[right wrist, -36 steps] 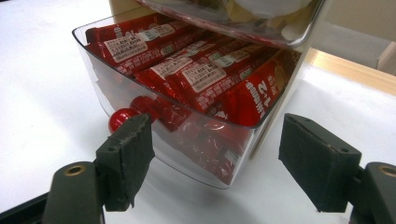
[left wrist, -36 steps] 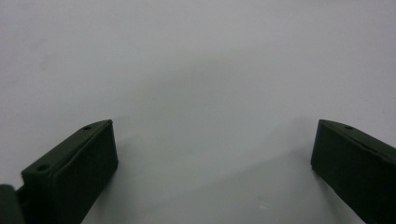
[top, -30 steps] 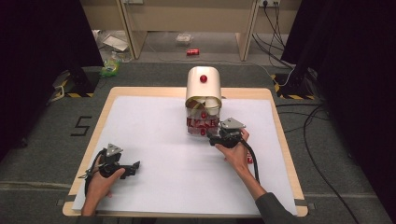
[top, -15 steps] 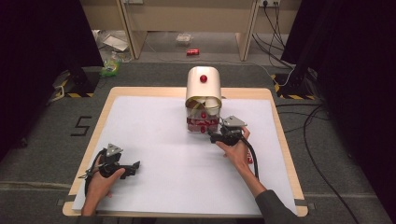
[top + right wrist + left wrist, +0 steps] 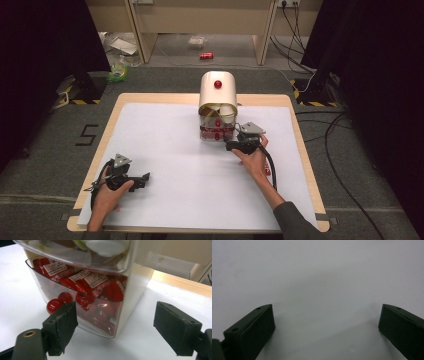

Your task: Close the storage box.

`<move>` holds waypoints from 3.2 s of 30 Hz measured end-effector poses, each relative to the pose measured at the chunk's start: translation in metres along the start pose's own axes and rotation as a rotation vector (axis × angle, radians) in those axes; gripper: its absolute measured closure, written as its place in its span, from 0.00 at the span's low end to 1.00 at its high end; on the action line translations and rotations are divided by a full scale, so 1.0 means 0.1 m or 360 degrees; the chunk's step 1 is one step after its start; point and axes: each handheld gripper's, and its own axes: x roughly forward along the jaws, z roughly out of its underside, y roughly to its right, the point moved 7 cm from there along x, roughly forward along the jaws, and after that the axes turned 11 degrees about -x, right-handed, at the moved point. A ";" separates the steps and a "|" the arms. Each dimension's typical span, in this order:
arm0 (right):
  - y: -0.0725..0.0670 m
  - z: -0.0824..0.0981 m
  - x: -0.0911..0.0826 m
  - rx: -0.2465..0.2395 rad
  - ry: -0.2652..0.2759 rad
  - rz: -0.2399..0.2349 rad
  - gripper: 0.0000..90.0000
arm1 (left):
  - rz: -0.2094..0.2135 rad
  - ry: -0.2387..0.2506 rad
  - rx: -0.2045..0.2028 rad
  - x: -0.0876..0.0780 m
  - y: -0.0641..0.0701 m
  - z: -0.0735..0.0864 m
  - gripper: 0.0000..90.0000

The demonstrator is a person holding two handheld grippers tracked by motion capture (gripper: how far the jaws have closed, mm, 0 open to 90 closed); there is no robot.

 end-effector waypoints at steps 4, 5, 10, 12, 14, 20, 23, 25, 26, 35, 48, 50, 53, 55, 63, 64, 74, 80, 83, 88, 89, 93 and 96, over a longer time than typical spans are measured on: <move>0.03 0.01 0.01 0.0022 -0.0004 0.0003 0.18 | 0.0000 0.0000 0.0000 0.00 0.00 0.00 0.00; 0.03 0.01 0.01 0.0019 -0.0005 0.0003 0.18 | 0.0002 0.0001 -0.0001 0.00 0.00 0.00 0.00; 0.03 0.01 0.01 0.0015 -0.0012 0.0011 0.17 | 0.0002 0.0000 -0.0001 0.00 0.00 0.00 0.00; 0.03 0.02 0.01 0.0025 -0.0015 0.0006 0.17 | 0.0002 0.0000 -0.0001 0.00 0.00 0.00 0.00; 0.04 0.03 0.02 0.0026 -0.0023 0.0005 0.17 | 0.0002 -0.0001 -0.0001 0.00 0.00 0.00 0.00; 0.07 0.08 0.03 0.0054 -0.0053 -0.0021 0.17 | -0.0002 0.0000 0.0001 0.00 0.00 0.00 0.00; 0.08 0.08 0.01 0.0058 -0.0071 -0.0016 0.18 | 0.0002 -0.0001 -0.0001 0.00 0.00 0.00 0.00; 0.09 0.08 -0.02 0.0075 -0.0080 -0.0027 0.22 | 0.0002 0.0000 -0.0002 0.00 0.00 0.00 0.00; 0.09 0.07 -0.04 0.0086 -0.0073 -0.0026 0.24 | 0.0003 0.0000 -0.0003 0.00 0.00 0.00 0.00; 0.07 0.06 -0.18 0.0084 -0.0097 -0.0056 0.22 | 0.0006 -0.0001 -0.0003 0.00 0.00 0.00 0.00; 0.20 0.15 -0.39 0.0112 -0.0115 -0.0052 0.22 | 0.0010 0.0001 -0.0011 0.00 0.00 0.00 0.00; 0.20 0.15 -0.42 0.0117 -0.0121 -0.0059 0.22 | 0.0013 0.0002 -0.0013 0.00 0.00 0.00 0.00; 0.21 0.17 -0.47 0.0107 -0.0116 -0.0065 0.22 | 0.0015 0.0003 -0.0015 0.00 0.00 0.00 0.00; 0.21 0.19 -0.50 0.0074 -0.0132 -0.0056 0.22 | 0.0016 0.0003 -0.0015 0.00 0.00 0.00 0.00; 0.21 0.19 -0.58 0.0069 -0.0128 -0.0063 0.23 | 0.0020 0.0005 -0.0018 -0.01 -0.01 0.00 0.00; 0.20 0.19 -0.59 0.0072 -0.0129 -0.0065 0.23 | 0.0020 0.0005 -0.0020 0.00 -0.01 0.00 0.00; 0.23 0.28 -0.73 0.0032 -0.0147 -0.0048 0.23 | 0.0020 0.0006 -0.0019 0.00 0.00 0.00 0.00; 0.26 0.35 -0.81 0.0025 -0.0165 -0.0053 0.23 | 0.0027 0.0007 -0.0027 -0.01 -0.01 0.00 0.00; 0.26 0.38 -0.85 0.0023 -0.0165 -0.0052 0.23 | 0.0037 0.0009 -0.0035 -0.01 -0.01 -0.01 0.00; 0.26 0.46 -0.93 0.0020 -0.0172 -0.0067 0.23 | 0.0027 0.0008 -0.0029 -0.01 -0.01 0.00 0.00; 0.25 0.48 -0.94 0.0023 -0.0180 -0.0071 0.23 | 0.0027 0.0008 -0.0029 -0.01 -0.01 0.00 0.00; 0.27 0.52 -0.99 0.0026 -0.0180 -0.0069 0.23 | 0.0038 0.0010 -0.0036 -0.01 -0.01 -0.01 0.00; 0.29 0.54 -1.04 0.0034 -0.0177 -0.0062 0.23 | 0.0030 0.0008 -0.0030 -0.01 -0.01 -0.01 0.00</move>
